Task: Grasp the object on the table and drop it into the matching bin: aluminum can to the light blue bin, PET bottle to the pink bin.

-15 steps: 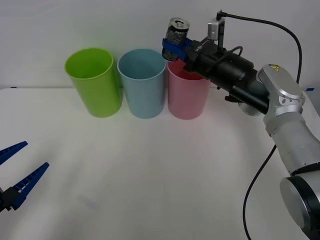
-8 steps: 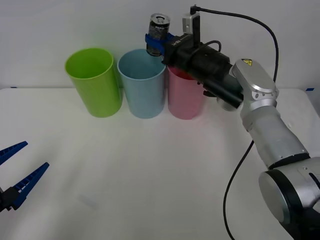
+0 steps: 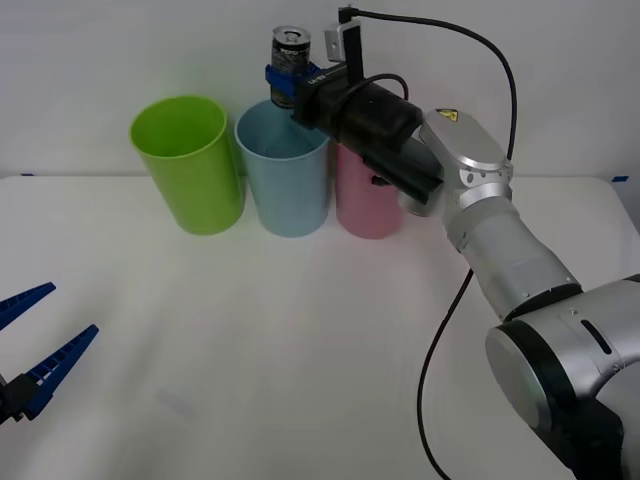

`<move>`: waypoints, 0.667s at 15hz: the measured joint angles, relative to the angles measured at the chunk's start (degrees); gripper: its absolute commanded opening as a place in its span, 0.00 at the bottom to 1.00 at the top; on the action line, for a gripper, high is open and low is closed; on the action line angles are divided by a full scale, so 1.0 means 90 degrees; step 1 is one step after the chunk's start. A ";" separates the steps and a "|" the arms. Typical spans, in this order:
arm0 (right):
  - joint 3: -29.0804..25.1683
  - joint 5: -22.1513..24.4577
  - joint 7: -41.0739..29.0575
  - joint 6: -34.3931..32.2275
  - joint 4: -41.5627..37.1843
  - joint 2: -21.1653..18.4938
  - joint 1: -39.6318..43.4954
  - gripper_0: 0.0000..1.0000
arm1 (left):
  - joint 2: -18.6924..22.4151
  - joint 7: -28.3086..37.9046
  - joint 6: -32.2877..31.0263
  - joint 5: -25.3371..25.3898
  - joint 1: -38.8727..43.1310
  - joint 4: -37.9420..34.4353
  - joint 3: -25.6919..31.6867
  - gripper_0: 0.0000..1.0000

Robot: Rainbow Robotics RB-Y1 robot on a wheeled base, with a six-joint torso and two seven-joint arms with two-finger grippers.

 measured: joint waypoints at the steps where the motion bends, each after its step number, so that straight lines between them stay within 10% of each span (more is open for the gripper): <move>1: 0.0011 0.0000 0.0018 0.0062 0.0000 0.0033 -0.0001 0.00 | 0.0000 0.0000 0.0000 0.0000 0.0000 0.0000 0.0000 1.00; 7: 0.0083 -0.0001 0.0116 0.0133 0.0000 0.0093 0.0000 0.05 | 0.0000 0.0000 0.0000 0.0000 0.0000 0.0000 0.0000 1.00; 8: 0.0081 -0.0002 0.0132 0.0134 0.0000 0.0088 0.0003 0.26 | 0.0000 0.0000 0.0000 0.0000 0.0000 0.0000 0.0000 1.00; 9: 0.0077 -0.0004 0.0147 0.0134 0.0000 0.0089 0.0000 0.92 | 0.0000 0.0000 0.0000 0.0000 0.0000 0.0000 0.0000 1.00; 10: 0.0077 -0.0002 0.0168 0.0134 0.0000 0.0092 -0.0001 1.00 | 0.0000 0.0000 0.0000 0.0000 0.0000 0.0000 0.0000 1.00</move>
